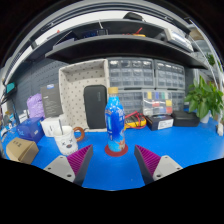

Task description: Pour water

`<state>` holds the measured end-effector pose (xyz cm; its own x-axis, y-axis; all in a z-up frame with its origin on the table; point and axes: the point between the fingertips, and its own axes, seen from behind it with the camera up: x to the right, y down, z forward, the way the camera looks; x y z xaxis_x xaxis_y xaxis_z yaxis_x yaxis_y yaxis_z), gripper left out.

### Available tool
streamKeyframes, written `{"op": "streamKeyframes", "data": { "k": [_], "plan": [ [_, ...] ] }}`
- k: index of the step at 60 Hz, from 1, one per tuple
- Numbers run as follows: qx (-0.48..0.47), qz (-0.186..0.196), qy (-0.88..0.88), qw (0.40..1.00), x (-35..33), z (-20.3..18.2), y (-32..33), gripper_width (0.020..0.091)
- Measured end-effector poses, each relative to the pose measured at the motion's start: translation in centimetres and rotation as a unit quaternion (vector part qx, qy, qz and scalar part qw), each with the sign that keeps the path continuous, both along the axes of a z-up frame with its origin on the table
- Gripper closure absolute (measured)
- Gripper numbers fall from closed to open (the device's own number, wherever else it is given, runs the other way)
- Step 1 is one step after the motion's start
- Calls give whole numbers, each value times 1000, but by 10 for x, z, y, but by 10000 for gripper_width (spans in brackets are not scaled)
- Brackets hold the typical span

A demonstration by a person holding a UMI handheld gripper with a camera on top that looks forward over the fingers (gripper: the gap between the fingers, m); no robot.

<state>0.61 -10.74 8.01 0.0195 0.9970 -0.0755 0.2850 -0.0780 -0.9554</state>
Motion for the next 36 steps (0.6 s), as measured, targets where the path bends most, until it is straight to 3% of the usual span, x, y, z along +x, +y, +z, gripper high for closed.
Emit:
{"op": "streamKeyframes", "data": {
  "k": [36],
  "plan": [
    [13, -21, 12, 1000, 72, 21, -3, 256]
  ]
}}
